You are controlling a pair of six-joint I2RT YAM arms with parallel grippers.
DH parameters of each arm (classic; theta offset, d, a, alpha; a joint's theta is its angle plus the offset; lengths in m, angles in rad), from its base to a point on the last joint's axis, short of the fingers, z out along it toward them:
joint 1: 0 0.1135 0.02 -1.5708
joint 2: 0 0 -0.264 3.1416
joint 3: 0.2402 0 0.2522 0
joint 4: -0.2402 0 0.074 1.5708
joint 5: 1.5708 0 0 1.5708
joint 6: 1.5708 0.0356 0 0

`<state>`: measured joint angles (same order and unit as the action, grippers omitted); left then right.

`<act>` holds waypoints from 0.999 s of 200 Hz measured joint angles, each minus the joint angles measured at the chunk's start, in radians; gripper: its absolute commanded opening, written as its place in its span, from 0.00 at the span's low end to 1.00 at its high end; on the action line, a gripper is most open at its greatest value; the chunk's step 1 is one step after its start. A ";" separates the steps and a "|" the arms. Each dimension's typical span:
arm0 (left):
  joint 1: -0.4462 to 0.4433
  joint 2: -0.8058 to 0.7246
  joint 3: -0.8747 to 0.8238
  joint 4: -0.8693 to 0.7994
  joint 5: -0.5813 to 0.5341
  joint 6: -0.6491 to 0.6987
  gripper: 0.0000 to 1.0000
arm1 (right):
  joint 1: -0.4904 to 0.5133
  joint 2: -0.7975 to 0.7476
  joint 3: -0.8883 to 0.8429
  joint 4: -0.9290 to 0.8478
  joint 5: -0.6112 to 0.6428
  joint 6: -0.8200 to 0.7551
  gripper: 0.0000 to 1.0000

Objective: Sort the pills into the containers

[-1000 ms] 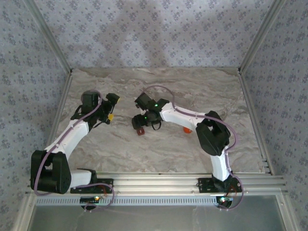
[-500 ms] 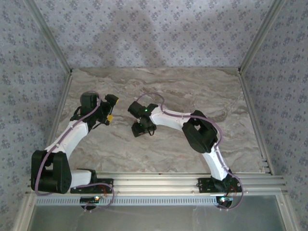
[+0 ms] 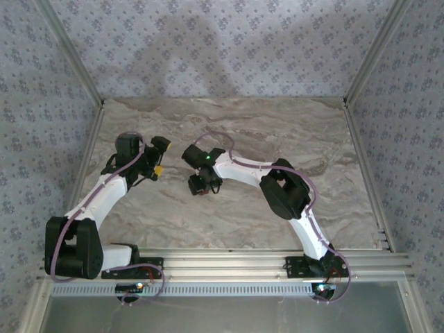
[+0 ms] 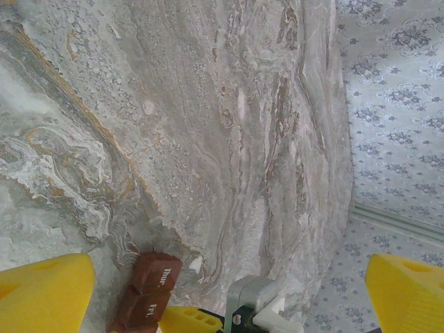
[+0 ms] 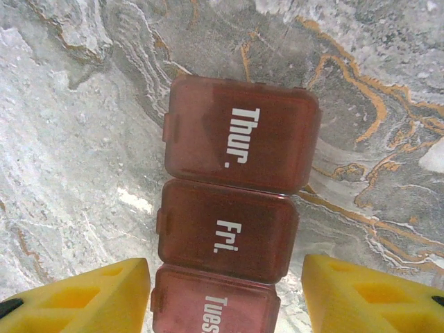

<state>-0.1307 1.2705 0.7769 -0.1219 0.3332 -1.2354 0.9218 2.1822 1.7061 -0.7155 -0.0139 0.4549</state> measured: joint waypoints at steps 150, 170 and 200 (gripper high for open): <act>0.000 0.000 -0.002 0.012 0.000 -0.019 1.00 | 0.006 0.019 -0.002 0.013 0.011 -0.014 0.40; 0.000 0.000 -0.002 0.013 0.000 -0.026 1.00 | 0.010 0.017 -0.007 0.020 0.020 -0.025 0.37; 0.000 0.000 -0.005 0.019 0.018 -0.042 1.00 | 0.006 -0.038 -0.093 0.080 0.021 -0.045 0.35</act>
<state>-0.1307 1.2705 0.7719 -0.1032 0.3508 -1.2778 0.9279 2.1445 1.6135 -0.6353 0.0067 0.4103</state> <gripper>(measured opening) 0.997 0.410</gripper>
